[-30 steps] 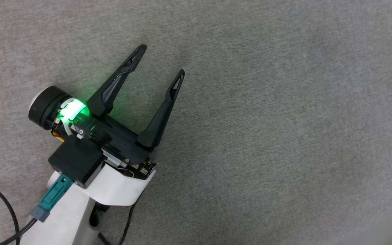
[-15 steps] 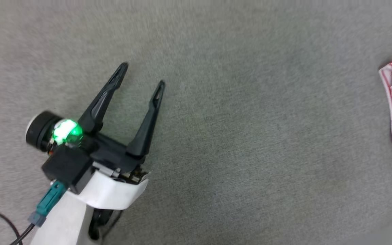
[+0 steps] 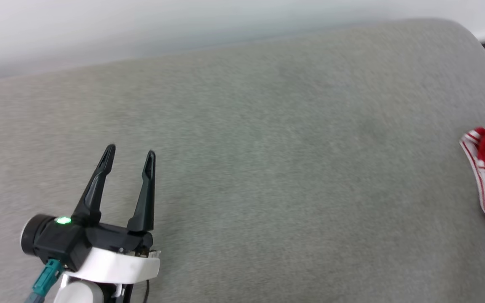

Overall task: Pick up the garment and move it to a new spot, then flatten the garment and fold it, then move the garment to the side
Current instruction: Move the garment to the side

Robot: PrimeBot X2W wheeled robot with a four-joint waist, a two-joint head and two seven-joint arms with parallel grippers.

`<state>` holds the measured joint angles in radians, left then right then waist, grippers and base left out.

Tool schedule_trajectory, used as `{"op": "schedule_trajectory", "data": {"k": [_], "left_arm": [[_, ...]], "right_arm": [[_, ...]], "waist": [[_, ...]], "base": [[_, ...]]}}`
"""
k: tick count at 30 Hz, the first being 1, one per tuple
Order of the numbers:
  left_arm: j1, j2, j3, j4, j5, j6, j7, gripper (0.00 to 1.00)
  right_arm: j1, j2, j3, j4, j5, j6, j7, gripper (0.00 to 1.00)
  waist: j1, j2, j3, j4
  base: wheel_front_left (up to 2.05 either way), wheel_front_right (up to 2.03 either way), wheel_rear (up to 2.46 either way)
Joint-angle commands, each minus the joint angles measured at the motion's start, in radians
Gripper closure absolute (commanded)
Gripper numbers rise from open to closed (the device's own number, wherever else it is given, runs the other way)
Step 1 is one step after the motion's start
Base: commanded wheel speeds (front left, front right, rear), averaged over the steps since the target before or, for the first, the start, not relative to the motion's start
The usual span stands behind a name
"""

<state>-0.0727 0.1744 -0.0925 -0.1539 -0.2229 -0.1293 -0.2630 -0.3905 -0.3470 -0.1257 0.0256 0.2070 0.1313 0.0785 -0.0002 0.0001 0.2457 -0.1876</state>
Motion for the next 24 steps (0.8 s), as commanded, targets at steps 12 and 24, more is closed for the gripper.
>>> {"op": "schedule_trajectory", "data": {"k": [12,24], "left_arm": [[0.107,-0.080,0.037,0.066,0.042,0.011,-0.002,0.00],[0.126,-0.111,0.061,0.129,0.043,0.002,-0.002,0.00]], "right_arm": [[0.261,0.186,0.043,-0.076,0.076,-0.001,-0.113,0.00],[0.342,0.214,0.057,0.035,0.061,-0.001,-0.264,0.00]], "waist": [[0.0002,-0.0001,-0.126,0.144],[0.0002,-0.0001,-0.160,0.167]], "base": [[0.00,0.00,0.00],[0.00,0.00,0.00]]}}
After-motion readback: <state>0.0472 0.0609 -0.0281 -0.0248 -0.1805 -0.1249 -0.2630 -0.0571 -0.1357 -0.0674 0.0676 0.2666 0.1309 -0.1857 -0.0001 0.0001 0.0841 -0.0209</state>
